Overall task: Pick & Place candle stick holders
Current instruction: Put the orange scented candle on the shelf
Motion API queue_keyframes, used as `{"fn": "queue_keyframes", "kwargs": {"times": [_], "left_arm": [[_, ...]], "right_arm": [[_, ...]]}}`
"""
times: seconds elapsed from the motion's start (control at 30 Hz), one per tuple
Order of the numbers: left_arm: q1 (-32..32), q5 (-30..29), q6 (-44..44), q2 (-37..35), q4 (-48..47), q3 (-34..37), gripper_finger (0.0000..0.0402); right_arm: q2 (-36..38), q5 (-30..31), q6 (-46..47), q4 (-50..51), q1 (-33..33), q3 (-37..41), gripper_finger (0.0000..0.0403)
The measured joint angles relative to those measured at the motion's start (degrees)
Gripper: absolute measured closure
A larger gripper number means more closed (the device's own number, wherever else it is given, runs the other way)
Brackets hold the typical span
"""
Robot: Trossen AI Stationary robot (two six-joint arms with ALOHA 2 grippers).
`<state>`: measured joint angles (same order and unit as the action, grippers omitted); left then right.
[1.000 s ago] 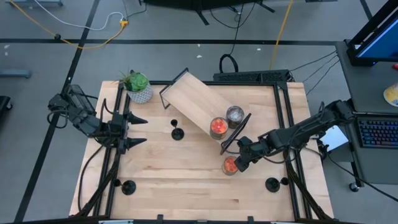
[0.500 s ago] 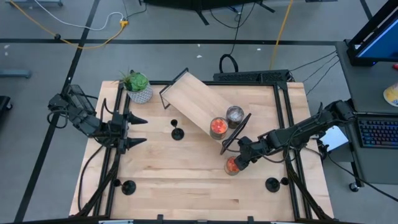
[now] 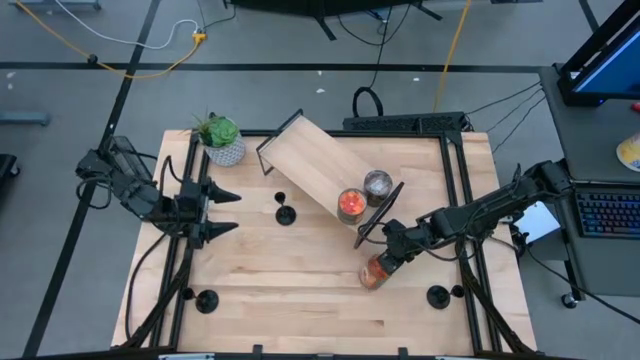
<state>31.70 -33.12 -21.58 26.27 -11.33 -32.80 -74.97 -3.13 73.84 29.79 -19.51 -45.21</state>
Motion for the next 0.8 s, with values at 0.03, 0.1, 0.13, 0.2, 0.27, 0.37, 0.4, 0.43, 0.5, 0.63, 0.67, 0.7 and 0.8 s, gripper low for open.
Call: {"fn": "queue_keyframes", "kwargs": {"times": [0.03, 0.1, 0.13, 0.2, 0.27, 0.37, 0.4, 0.43, 0.5, 0.63, 0.67, 0.7, 0.8], "left_arm": [[0.0, 0.05, -0.07, 1.05, 1.41, 0.0, 0.0004], [-0.02, 0.97, -0.12, 3.45, 4.17, -0.02, 0.0004], [-0.02, 1.89, -0.13, 4.72, 5.44, -0.02, 0.0004], [0.0, 3.42, -0.13, 7.26, 8.3, -0.02, 0.0004], [0.0, 4.69, -0.15, 9.86, 10.77, -0.02, 0.0004], [0.0, 5.11, -0.18, 13.31, 14.72, -0.02, 0.0004], [0.0, 5.11, -0.22, 14.33, 15.66, -0.04, 0.0004], [0.0, 5.11, -0.24, 15.29, 16.45, -0.04, 0.0004], [-0.01, 5.11, -0.28, 17.16, 18.76, -0.04, 0.0004], [0.0, 5.13, -0.42, 19.95, 21.68, -0.04, 0.0004], [0.0, 5.13, -0.42, 20.47, 21.71, -0.04, 0.0004], [0.0, 5.13, -0.42, 20.88, 21.75, -0.04, 0.0004], [0.0, 5.15, 0.28, 21.45, 21.64, -0.04, 0.0004]], "right_arm": [[0.07, -0.28, -0.39, 0.29, -0.07, 0.12, 0.0395], [0.3, -0.26, -1.06, 0.19, -0.09, 0.22, 0.0397], [0.7, -0.25, -1.3, 0.09, -0.1, 0.15, 0.0398], [1.17, -0.44, -1.68, 0.47, -0.13, 0.2, 0.0399], [1.79, -0.58, -2.53, 0.41, -0.1, 0.18, 0.0401], [2.3, -1.44, -2.76, 0.77, -0.11, 0.2, 0.0402], [2.41, -1.53, -2.87, 0.81, -0.25, 0.2, 0.0402], [2.52, -1.53, -2.97, 0.8, -0.52, 0.2, 0.0402], [2.64, -1.54, -2.97, 0.68, -1.14, 0.2, 0.0402], [2.64, -1.64, -2.91, 0.49, -3.32, -0.47, 0.0402], [2.64, -1.65, -2.95, 0.55, -3.9, -1.1, 0.0402], [2.64, -1.66, -2.97, 0.43, -4.45, -1.89, 0.0402], [2.66, -1.65, -4.14, 0.53, -5.9, -5.7, 0.0402]]}}
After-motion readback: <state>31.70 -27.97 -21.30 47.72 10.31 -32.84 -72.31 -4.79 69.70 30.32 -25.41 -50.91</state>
